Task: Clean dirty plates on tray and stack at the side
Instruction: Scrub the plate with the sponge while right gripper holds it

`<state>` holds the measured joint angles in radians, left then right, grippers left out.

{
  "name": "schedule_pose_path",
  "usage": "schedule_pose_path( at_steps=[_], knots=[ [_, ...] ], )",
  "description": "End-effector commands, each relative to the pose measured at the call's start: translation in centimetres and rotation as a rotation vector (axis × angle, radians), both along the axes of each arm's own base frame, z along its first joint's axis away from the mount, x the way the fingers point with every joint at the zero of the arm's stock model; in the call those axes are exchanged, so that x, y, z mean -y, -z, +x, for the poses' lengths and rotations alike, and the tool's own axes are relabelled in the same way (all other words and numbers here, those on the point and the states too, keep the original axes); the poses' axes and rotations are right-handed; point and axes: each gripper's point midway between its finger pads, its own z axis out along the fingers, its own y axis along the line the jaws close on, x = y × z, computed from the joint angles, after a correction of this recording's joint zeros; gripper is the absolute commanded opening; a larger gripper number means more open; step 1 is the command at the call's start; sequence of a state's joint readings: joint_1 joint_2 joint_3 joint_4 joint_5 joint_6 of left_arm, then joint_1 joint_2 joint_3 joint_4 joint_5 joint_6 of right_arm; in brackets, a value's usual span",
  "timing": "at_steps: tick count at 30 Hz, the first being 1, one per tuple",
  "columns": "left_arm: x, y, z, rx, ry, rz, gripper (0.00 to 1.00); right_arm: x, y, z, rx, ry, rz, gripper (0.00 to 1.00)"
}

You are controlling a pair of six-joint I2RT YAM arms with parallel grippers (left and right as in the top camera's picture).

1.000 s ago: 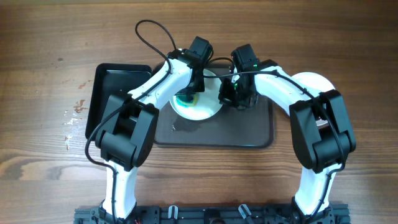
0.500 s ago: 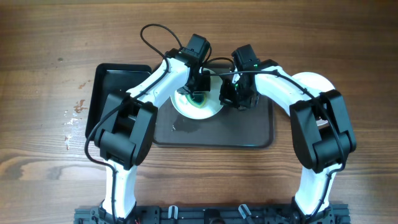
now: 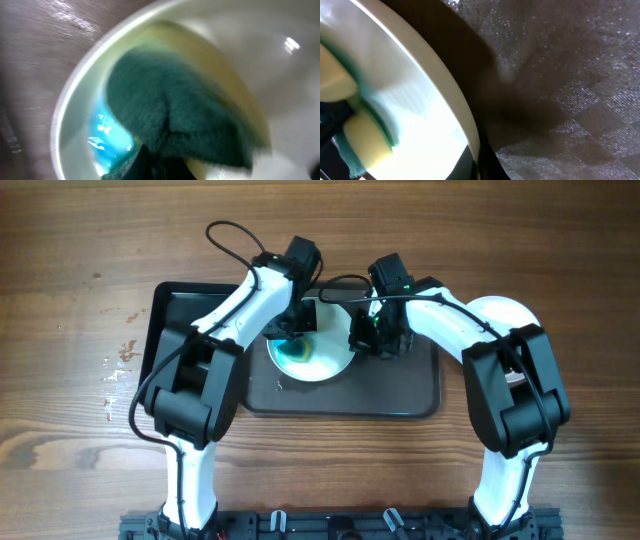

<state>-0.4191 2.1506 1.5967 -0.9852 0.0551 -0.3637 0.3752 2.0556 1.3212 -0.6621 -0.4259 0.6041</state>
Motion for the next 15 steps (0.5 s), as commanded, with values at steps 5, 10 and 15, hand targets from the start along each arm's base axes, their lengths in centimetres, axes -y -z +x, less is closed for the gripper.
schedule_pose_path(
  at_steps=[5, 10, 15],
  knots=[
    [6.8, 0.2, -1.8, -0.108, 0.110, -0.388, 0.04, 0.6, 1.3, 0.0, -0.017, 0.007, -0.032, 0.04],
    [4.7, 1.1, 2.4, 0.066, 0.006, -0.234, 0.04, 0.6, 1.3, 0.0, -0.017, 0.007, -0.032, 0.04],
    [-3.4, 1.3, 4.8, 0.227, -0.193, 0.196, 0.04, 0.6, 1.3, 0.0, -0.017, 0.006, -0.033, 0.04]
  ],
)
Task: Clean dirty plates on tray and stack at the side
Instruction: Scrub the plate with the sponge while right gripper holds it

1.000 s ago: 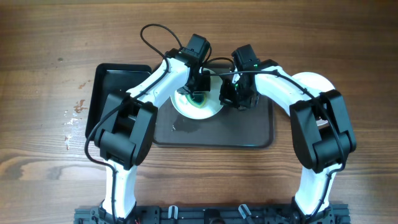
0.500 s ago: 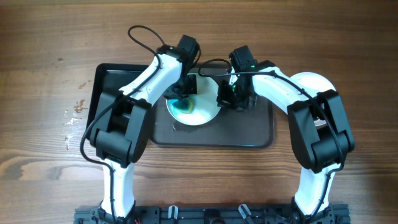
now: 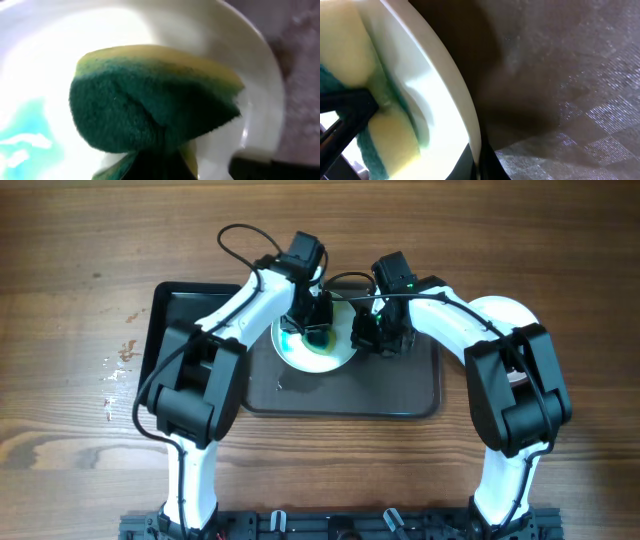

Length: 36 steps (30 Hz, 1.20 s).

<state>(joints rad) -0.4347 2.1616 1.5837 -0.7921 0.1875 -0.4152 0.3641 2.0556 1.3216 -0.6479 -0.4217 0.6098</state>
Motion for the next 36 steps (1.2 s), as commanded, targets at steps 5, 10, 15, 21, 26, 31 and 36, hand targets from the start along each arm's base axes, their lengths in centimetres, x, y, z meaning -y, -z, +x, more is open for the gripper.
schedule_pose_path(
  at_steps=[5, 10, 15, 21, 26, 31, 36],
  knots=[
    [-10.3, 1.0, 0.9, 0.083, -0.205, 0.522, 0.04, 0.3, 1.4, -0.6, -0.029, -0.010, -0.033, 0.04],
    [-8.9, 1.6, -2.3, -0.055, -0.112, 0.472, 0.04, 0.3, 1.4, -0.6, -0.030, -0.010, -0.033, 0.04],
    [-1.5, 1.5, -5.7, -0.206, 0.211, 0.048, 0.04, 0.3, 1.4, -0.6, -0.029, -0.010, -0.033, 0.04],
    [2.2, 0.6, -3.8, -0.109, 0.270, -0.143, 0.04, 0.3, 1.4, -0.6, -0.030, -0.010, -0.033, 0.04],
    [2.9, 0.4, -0.4, 0.044, 0.271, -0.140, 0.04, 0.3, 1.4, -0.6, -0.030, -0.010, -0.033, 0.04],
    [-5.6, 1.2, 3.3, 0.169, -0.108, 0.326, 0.04, 0.3, 1.4, -0.6, -0.030, -0.010, -0.034, 0.04],
    [-9.4, 0.9, 1.6, 0.129, -0.181, 0.517, 0.04, 0.3, 1.4, -0.6, -0.029, -0.010, -0.033, 0.04]
  ],
)
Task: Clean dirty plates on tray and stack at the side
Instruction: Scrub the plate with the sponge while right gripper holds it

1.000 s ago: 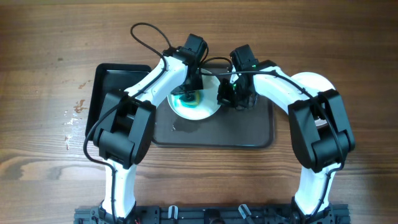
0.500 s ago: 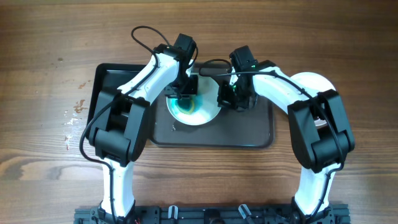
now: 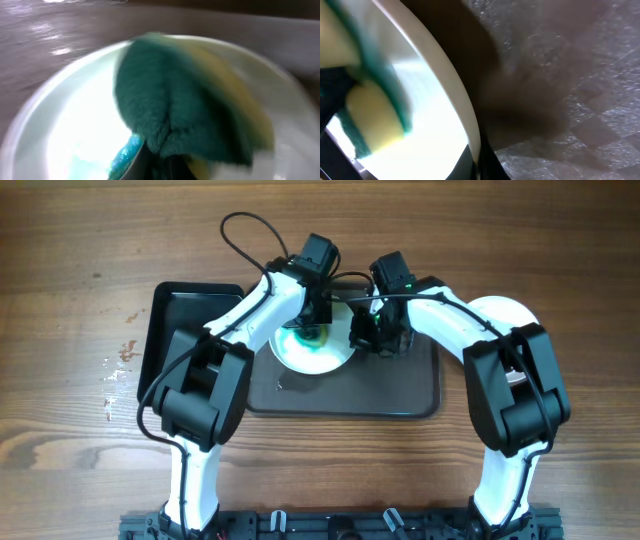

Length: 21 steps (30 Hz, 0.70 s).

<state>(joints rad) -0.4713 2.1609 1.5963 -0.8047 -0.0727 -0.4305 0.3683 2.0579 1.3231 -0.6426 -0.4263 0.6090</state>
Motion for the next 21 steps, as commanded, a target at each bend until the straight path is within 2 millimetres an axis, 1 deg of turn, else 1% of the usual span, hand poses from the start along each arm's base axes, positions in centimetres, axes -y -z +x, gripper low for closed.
schedule_pose_path(
  at_steps=[1, 3, 5, 7, 8, 9, 10, 11, 13, 18, 20, 21],
  knots=[
    [-7.1, 1.0, -0.2, 0.015, -0.158, 0.291, 0.04, 0.6, 1.4, -0.6, -0.032, -0.004, -0.039, 0.04],
    [-6.7, 1.3, -1.5, -0.046, -0.141, 0.277, 0.04, 0.6, 1.4, -0.6, -0.032, -0.004, -0.040, 0.04],
    [-5.3, 1.8, -3.2, -0.137, -0.084, 0.205, 0.04, 0.6, 1.4, -0.6, -0.033, -0.004, -0.040, 0.04],
    [-2.0, 2.1, -5.4, -0.260, 0.070, 0.024, 0.04, 0.6, 1.4, -0.6, -0.033, -0.004, -0.039, 0.04],
    [-0.9, 2.0, -6.0, -0.289, 0.122, -0.040, 0.04, 0.6, 1.4, -0.6, -0.032, -0.004, -0.039, 0.04],
    [1.5, 1.6, -7.1, -0.334, 0.223, -0.173, 0.04, 0.6, 1.4, -0.6, -0.032, -0.004, -0.039, 0.04],
    [3.0, 1.1, -7.8, -0.356, 0.282, -0.264, 0.04, 0.6, 1.4, -0.6, -0.033, -0.004, -0.039, 0.04],
    [3.8, 0.8, -8.1, -0.363, 0.311, -0.316, 0.04, 0.6, 1.4, -0.6, -0.033, -0.004, -0.039, 0.04],
    [5.2, 0.3, -7.8, -0.346, 0.329, -0.391, 0.04, 0.6, 1.4, -0.6, -0.033, -0.004, -0.039, 0.04],
    [6.3, 0.1, -5.7, -0.249, 0.351, -0.425, 0.04, 0.6, 1.4, -0.6, -0.033, -0.004, -0.039, 0.04],
    [5.9, 0.4, -4.5, -0.205, 0.324, -0.388, 0.04, 0.6, 1.4, -0.6, -0.032, -0.004, -0.039, 0.04],
    [5.1, 0.8, -3.7, -0.180, 0.276, -0.335, 0.04, 0.6, 1.4, -0.6, -0.033, -0.004, -0.039, 0.04]
  ],
)
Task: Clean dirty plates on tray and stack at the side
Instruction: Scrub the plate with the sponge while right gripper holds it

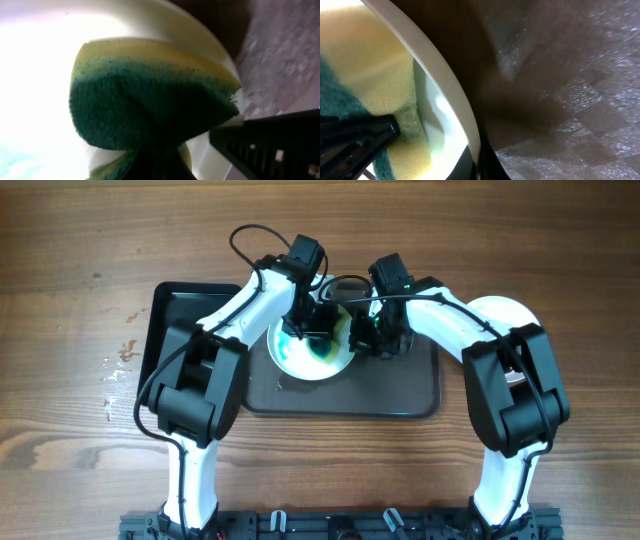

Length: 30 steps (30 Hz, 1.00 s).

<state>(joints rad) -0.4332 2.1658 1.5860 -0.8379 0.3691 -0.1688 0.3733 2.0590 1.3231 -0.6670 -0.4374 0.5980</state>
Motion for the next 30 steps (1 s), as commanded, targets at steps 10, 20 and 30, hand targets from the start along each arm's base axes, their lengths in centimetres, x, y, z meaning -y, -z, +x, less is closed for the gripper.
schedule_pose_path(
  at_steps=[10, 20, 30],
  knots=[
    [-13.7, 1.4, 4.0, 0.204, -0.444, 0.670, 0.04, 0.7, 1.3, 0.1, -0.010, 0.012, -0.041, 0.04],
    [-10.0, 2.0, -2.7, -0.136, -0.288, 0.482, 0.04, 0.6, 1.3, 0.1, -0.011, 0.011, -0.037, 0.04],
    [-8.2, -7.0, 1.2, -0.048, -0.330, 0.098, 0.04, 0.5, 1.2, 0.0, -0.008, 0.000, -0.030, 0.05]
  ],
)
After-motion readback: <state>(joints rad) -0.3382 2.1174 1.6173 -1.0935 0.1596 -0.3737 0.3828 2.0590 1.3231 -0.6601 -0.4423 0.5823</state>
